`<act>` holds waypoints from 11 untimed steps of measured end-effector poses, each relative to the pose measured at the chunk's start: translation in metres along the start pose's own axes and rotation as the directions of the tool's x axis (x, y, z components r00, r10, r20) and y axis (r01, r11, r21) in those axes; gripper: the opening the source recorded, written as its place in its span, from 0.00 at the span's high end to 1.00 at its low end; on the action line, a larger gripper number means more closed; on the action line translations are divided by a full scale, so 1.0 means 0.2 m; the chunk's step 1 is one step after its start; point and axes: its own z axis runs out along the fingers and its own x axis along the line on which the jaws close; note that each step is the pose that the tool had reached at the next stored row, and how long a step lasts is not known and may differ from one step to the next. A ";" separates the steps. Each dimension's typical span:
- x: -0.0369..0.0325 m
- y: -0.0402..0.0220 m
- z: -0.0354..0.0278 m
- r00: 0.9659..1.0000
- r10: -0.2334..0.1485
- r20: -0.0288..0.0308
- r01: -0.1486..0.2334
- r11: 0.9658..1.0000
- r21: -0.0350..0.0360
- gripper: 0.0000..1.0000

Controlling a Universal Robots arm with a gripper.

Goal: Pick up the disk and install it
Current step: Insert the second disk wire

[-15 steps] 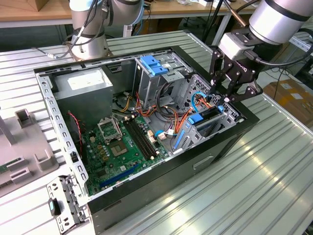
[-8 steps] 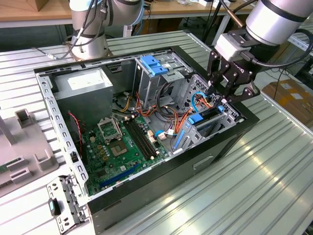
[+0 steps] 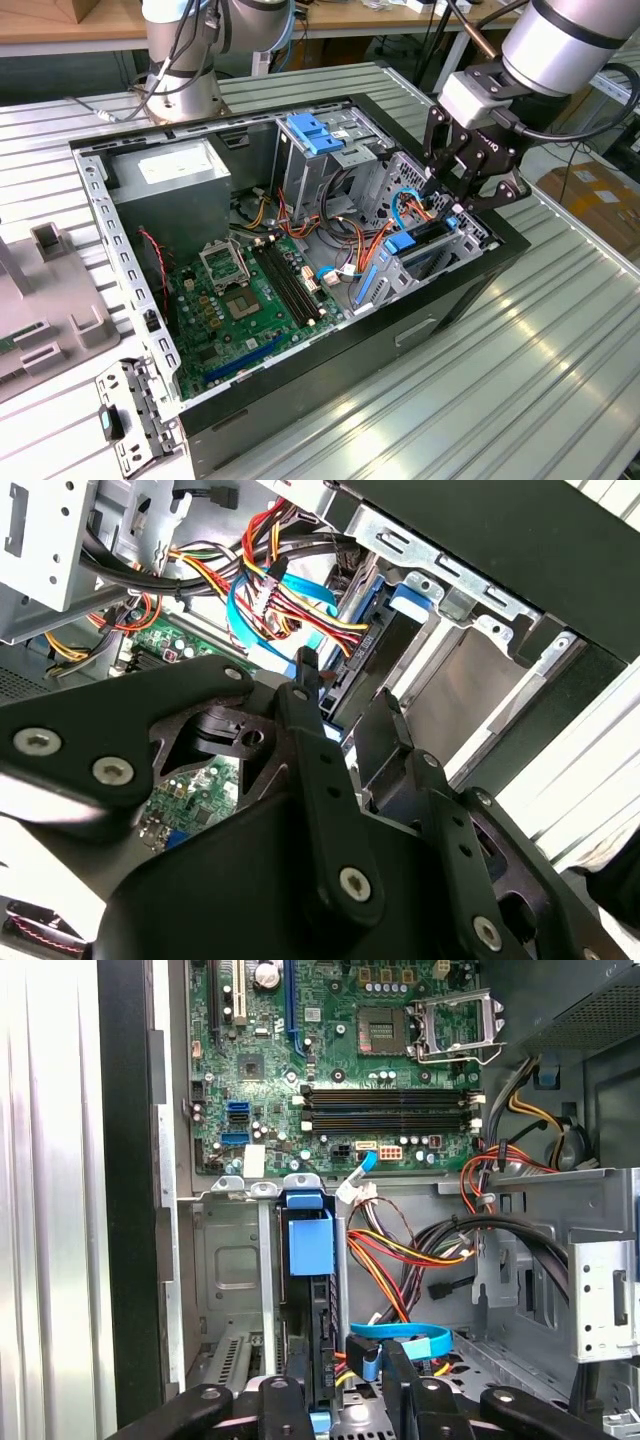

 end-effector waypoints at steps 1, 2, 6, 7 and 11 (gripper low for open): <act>0.000 0.000 0.000 1.000 0.000 0.000 0.000 1.000 0.000 0.59; 0.000 0.000 0.000 1.000 0.000 0.000 0.000 1.000 0.000 0.66; 0.000 0.000 0.001 1.000 0.000 0.000 0.000 1.000 0.000 0.78; 0.000 0.000 0.001 1.000 0.000 0.000 0.000 1.000 0.000 0.84; 0.006 0.001 0.002 1.000 0.000 0.000 0.000 1.000 0.000 0.84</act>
